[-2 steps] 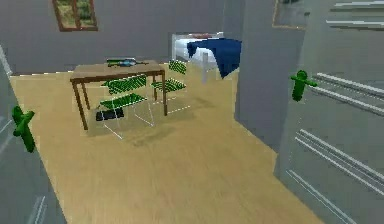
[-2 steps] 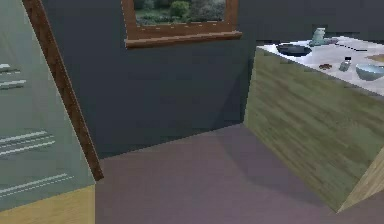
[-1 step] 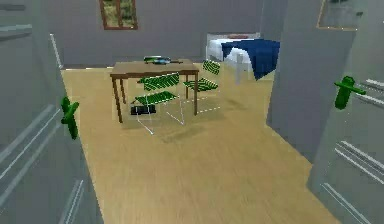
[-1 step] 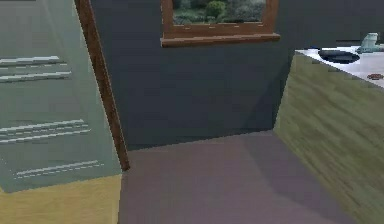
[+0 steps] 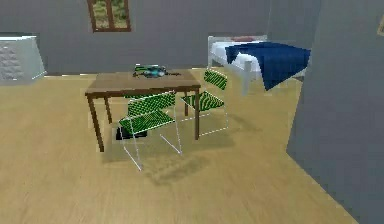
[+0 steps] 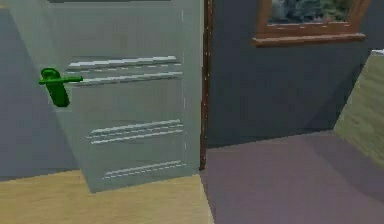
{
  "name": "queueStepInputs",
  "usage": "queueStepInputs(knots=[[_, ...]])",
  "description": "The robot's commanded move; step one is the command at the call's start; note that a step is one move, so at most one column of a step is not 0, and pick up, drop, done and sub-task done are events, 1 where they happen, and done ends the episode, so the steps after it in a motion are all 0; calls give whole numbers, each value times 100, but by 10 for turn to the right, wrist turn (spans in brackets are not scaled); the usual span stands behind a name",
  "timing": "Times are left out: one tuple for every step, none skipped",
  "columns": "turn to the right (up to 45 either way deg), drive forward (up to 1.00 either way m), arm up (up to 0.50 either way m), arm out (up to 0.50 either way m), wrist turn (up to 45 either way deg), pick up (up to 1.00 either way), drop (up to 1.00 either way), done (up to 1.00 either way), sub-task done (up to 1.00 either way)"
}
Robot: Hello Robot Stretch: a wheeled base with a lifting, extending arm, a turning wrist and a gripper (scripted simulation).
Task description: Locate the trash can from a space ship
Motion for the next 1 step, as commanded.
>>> queueStepInputs(knots=[[-120,0,0,0,0,0,0,0,0]])
